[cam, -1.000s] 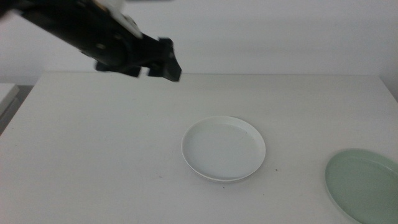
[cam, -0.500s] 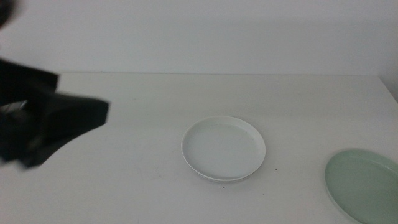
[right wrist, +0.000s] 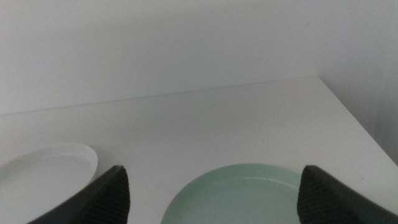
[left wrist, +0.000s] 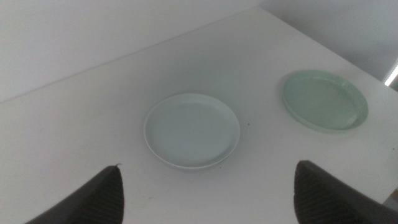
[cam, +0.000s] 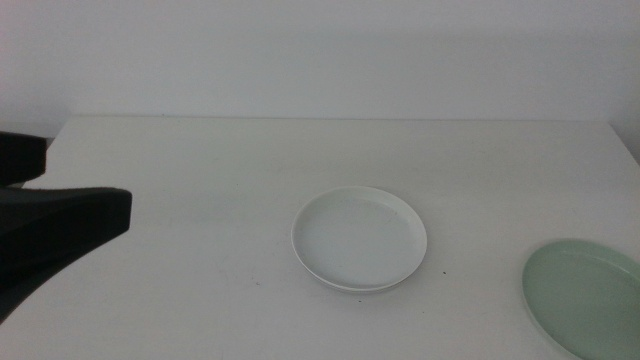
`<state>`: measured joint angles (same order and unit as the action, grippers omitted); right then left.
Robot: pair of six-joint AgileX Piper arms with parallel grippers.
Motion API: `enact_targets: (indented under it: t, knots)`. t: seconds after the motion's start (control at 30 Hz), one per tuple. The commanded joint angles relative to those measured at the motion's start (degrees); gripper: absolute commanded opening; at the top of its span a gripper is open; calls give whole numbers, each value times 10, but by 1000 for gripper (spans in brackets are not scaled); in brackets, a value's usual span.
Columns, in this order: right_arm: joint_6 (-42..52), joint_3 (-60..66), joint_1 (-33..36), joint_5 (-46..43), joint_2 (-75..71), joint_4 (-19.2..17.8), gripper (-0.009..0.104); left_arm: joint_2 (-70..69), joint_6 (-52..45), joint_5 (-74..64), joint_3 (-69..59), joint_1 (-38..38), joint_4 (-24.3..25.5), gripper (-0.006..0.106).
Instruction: Stack the three bowls on top of each other.
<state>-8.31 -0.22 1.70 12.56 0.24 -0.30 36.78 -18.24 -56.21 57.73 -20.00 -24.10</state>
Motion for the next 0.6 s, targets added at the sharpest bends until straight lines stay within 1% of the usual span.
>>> enact_targets:
  t: [0.0, 0.37, 0.4, 0.43, 0.5, 0.53, 0.57]
  knots:
    - [3, 2, -3, -5, -2, -6, 92, -3, 5, 15, -1, 1, -4, 94]
    - [3, 2, -3, -5, -2, -6, 92, -3, 5, 32, -1, 1, 0, 94]
    - [3, 2, -3, -21, -2, -6, 92, -3, 5, 32, -1, 1, 0, 94]
    - [8, 2, -3, -31, -2, -10, 92, -3, 5, 32, -1, 1, 0, 94]
    - [18, 2, -3, -51, -2, -32, 92, -3, 5, 32, -1, 1, 0, 94]
    - [8, 2, -3, -50, -2, -30, 92, -3, 5, 32, -1, 1, 0, 94]
    - [-22, 2, -3, -36, -2, -23, 92, -3, 5, 32, -1, 1, 0, 94]
